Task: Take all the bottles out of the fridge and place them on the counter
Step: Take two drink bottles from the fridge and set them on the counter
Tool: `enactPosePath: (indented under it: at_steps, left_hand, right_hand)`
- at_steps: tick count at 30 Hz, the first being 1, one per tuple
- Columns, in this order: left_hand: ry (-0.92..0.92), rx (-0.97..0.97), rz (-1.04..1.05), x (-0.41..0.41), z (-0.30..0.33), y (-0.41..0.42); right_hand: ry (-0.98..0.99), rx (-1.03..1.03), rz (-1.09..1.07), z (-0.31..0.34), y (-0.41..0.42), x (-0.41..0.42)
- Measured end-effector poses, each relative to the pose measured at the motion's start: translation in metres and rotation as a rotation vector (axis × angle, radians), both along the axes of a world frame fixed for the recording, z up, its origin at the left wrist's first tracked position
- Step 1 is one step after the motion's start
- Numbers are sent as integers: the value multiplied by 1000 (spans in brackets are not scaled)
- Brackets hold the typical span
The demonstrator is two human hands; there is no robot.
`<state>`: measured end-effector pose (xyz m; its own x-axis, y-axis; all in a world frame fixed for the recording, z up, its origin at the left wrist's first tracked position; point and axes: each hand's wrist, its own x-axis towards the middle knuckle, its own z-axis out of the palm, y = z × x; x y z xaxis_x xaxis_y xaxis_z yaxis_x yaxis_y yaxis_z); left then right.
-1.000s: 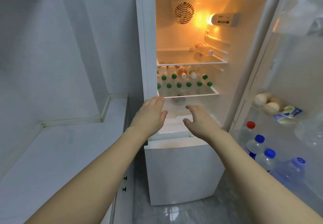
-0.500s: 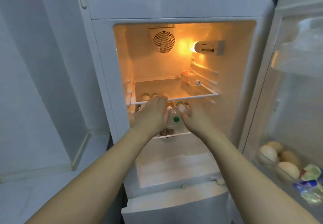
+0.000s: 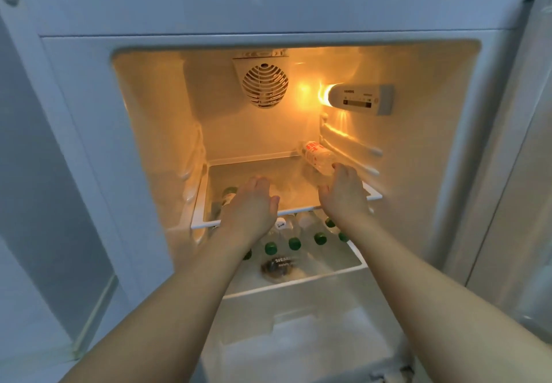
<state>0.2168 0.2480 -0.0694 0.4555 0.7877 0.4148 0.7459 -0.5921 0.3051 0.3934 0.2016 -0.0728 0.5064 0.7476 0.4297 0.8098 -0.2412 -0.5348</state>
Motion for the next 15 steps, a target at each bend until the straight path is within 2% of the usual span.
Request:
enactPosePath:
  at_steps: [5, 8, 15]
  left_hand:
    - [9, -73, 37, 25, -7, 41]
    - [34, -79, 15, 37, -12, 54]
    - [43, -62, 93, 49, -25, 67]
  right_hand:
    - [18, -150, -9, 9, 48, 42]
    - [-53, -254, -29, 1, 71, 59]
    - [-105, -202, -112, -13, 105, 81]
